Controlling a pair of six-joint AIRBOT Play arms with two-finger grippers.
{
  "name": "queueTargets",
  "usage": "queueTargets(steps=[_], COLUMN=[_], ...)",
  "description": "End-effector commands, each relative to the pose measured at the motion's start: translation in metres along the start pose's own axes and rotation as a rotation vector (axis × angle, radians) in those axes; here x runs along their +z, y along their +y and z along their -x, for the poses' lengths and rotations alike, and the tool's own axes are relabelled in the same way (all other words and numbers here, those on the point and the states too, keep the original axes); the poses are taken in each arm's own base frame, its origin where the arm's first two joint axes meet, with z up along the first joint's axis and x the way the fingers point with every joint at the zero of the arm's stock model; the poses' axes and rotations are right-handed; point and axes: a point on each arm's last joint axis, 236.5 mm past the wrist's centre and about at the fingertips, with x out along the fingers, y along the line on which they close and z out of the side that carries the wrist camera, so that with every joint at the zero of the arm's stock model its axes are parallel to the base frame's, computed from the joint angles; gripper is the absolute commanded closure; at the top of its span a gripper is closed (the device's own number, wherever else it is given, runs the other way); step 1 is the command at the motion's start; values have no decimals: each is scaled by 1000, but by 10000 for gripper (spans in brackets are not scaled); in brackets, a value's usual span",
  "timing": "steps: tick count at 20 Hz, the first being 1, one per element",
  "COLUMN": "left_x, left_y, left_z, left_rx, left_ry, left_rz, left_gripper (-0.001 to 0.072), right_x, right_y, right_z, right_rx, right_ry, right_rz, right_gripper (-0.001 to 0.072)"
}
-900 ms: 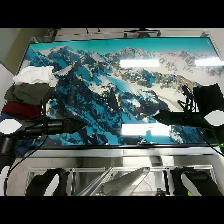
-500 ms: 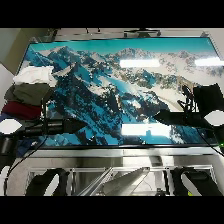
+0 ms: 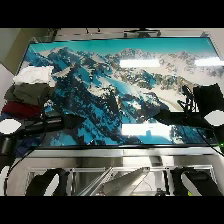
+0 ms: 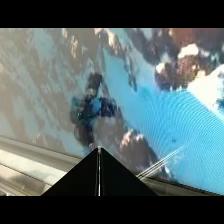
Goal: Fold the shirts.
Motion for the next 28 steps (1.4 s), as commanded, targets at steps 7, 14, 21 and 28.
queueTargets(steps=[7, 14, 21, 28], left_x=[193, 293, 299, 336], left_y=[190, 374, 492, 428], left_z=[138, 147, 78, 85], left_rx=[679, 867, 1053, 1022], left_ry=[-290, -279, -218, -309], left_rz=[-65, -55, -192, -224], left_gripper=[-8, -7, -2, 682], right_x=[0, 0, 0, 0], right_y=[0, 0, 0, 0], right_z=[0, 0, 0, 0], right_rx=[0, 0, 0, 0], right_ry=[1, 1, -1, -2], right_rz=[0, 0, -1, 0], right_gripper=[693, 693, 693, 693])
